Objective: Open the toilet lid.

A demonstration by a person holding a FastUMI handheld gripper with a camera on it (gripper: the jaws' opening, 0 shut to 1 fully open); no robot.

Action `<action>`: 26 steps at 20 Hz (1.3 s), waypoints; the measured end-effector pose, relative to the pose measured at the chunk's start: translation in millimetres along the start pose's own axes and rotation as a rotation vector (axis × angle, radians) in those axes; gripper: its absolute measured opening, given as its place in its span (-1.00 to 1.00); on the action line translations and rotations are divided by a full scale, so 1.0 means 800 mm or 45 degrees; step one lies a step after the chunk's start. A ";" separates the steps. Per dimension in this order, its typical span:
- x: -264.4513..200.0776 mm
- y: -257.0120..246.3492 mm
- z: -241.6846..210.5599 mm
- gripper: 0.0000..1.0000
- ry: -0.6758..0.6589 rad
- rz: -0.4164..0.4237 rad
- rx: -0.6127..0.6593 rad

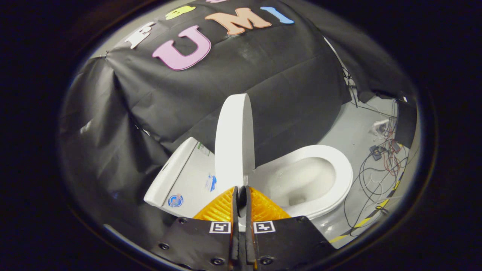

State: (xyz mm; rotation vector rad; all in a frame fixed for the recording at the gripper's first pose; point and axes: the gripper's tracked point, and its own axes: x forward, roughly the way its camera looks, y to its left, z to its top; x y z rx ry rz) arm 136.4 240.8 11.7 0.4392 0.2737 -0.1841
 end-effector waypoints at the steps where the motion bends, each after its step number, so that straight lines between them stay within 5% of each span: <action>1: -0.001 0.006 0.000 -0.85 -0.001 -0.006 -0.015; 26: 0.036 0.169 -0.028 -0.84 -0.004 0.026 -0.365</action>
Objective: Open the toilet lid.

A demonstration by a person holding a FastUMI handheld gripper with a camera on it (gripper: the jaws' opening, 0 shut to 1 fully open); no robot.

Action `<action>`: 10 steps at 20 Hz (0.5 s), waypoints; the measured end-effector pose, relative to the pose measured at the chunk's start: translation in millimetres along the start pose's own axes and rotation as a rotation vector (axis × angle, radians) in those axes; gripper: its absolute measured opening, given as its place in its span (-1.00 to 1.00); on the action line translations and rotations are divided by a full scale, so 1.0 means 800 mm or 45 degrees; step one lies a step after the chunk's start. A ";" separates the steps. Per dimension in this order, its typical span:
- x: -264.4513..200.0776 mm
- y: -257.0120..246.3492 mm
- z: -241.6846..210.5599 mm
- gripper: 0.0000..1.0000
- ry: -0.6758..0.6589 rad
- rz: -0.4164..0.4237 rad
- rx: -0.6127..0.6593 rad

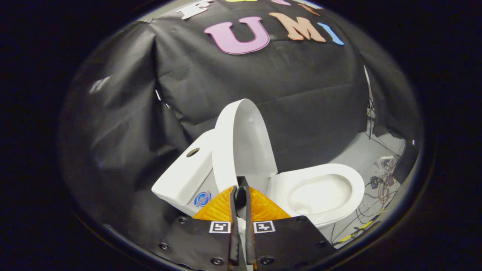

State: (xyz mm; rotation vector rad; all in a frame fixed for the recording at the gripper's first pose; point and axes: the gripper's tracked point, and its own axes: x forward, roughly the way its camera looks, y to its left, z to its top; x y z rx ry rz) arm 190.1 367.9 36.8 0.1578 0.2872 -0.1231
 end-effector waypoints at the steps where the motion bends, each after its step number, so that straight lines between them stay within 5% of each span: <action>1: 0.002 0.007 -0.001 -0.84 -0.008 0.003 -0.024; 9: 0.020 0.059 -0.004 -0.84 -0.133 0.003 -0.130; 10: 0.030 0.063 -0.011 -0.70 -0.121 -0.006 -0.148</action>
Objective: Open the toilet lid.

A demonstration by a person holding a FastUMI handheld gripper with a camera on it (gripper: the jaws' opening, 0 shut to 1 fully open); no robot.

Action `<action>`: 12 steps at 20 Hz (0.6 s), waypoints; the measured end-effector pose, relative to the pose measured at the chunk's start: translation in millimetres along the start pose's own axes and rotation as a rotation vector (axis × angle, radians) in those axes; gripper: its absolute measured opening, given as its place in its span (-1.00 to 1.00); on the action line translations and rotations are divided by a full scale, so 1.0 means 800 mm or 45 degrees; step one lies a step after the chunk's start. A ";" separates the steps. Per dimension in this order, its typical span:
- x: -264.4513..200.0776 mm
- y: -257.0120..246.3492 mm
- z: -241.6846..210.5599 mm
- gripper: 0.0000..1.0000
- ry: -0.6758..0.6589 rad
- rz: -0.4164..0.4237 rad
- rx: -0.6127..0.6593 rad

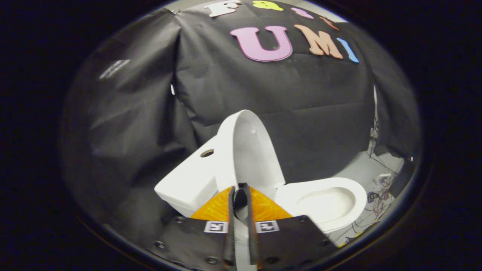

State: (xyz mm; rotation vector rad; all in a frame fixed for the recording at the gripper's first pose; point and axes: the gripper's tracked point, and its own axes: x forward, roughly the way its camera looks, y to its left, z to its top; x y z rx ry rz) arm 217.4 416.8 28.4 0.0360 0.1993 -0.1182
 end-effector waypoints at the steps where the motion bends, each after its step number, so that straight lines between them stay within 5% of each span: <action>1: -0.002 0.008 0.000 -0.55 -0.015 0.013 -0.021; 3: -0.003 0.021 0.006 -0.52 -0.033 0.044 -0.078; 8: -0.005 0.047 -0.005 1.00 -0.084 0.124 -0.105; 12: -0.016 0.039 -0.013 0.98 -0.056 0.184 -0.181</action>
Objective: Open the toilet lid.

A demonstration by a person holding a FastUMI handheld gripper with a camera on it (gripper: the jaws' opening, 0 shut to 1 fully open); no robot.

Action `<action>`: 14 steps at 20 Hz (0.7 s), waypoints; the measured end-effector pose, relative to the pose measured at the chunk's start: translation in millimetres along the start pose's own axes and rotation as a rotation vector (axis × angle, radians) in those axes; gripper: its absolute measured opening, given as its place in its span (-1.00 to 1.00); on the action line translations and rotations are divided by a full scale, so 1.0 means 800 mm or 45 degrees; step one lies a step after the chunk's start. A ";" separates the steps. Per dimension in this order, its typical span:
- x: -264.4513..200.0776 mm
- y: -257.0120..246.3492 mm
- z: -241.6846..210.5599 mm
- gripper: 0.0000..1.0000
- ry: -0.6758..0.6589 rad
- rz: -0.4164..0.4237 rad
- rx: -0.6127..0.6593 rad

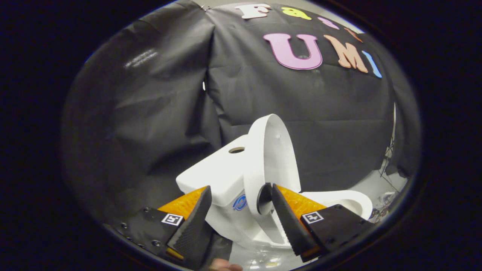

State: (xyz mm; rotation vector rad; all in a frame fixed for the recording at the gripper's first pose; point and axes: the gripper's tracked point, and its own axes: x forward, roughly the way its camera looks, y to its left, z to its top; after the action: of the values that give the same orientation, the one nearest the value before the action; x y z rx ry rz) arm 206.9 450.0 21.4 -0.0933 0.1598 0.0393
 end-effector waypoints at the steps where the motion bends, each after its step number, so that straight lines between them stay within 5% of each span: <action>1: -0.008 0.000 -0.007 0.98 0.005 0.020 -0.011; 14: -0.072 -0.038 -0.034 0.98 -0.006 0.047 -0.023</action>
State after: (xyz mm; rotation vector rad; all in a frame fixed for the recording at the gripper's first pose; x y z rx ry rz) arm 147.5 415.4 6.6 -0.1083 0.1562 0.0778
